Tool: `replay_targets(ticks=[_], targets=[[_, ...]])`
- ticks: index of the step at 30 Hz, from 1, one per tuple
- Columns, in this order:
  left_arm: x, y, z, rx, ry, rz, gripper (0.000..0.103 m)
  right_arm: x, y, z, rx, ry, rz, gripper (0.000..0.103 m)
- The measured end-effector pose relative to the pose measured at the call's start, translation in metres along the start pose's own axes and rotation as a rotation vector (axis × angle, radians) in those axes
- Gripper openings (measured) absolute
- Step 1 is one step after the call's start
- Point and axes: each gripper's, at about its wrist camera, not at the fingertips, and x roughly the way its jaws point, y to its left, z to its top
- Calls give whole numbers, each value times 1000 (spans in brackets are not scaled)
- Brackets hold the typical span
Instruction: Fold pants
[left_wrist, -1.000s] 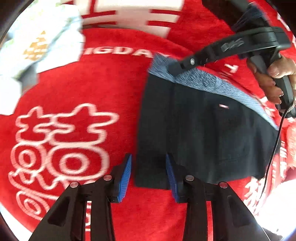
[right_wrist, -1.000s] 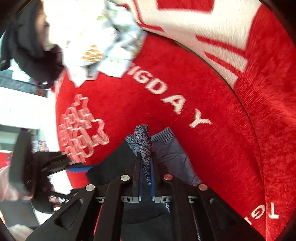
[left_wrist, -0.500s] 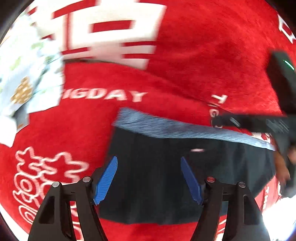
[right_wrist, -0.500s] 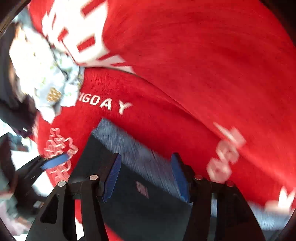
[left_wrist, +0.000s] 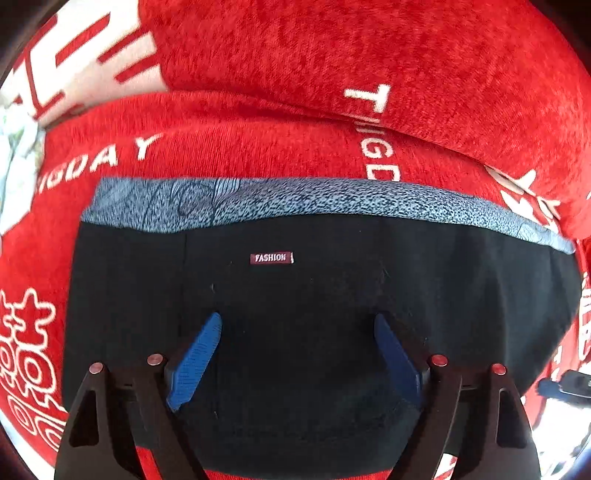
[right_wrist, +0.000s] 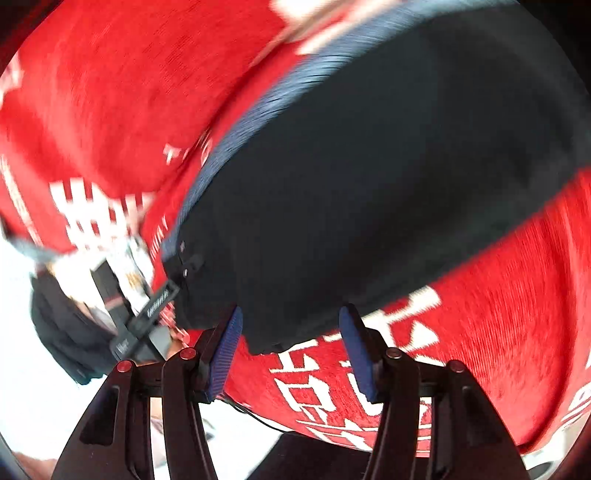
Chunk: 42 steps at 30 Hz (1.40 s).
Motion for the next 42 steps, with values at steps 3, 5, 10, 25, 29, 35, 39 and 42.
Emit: replay_targets(ticks=[3, 5, 10, 25, 29, 35, 39, 42], targets=[[1, -3, 1, 12, 17, 21, 86, -1, -21, 3, 78, -45, 84, 57], [1, -4, 2, 11, 19, 28, 86, 2, -31, 5, 124, -60, 113, 56], [4, -9, 3, 9, 14, 44, 87, 3, -47, 4, 177, -72, 132, 53], [7, -14, 2, 42, 11, 85, 92, 1, -30, 1, 0, -158, -152, 7], [-9, -25, 2, 74, 16, 120, 89, -12, -34, -1, -20, -139, -154, 14], [-48, -75, -8, 114, -33, 17, 89, -80, -57, 4, -10, -211, -186, 40], [-26, -119, -18, 116, 16, 1, 89, -126, -95, 19, 95, -312, -202, 46], [3, -135, -33, 102, 80, 39, 89, -167, -129, 32, 194, -417, -220, 46]])
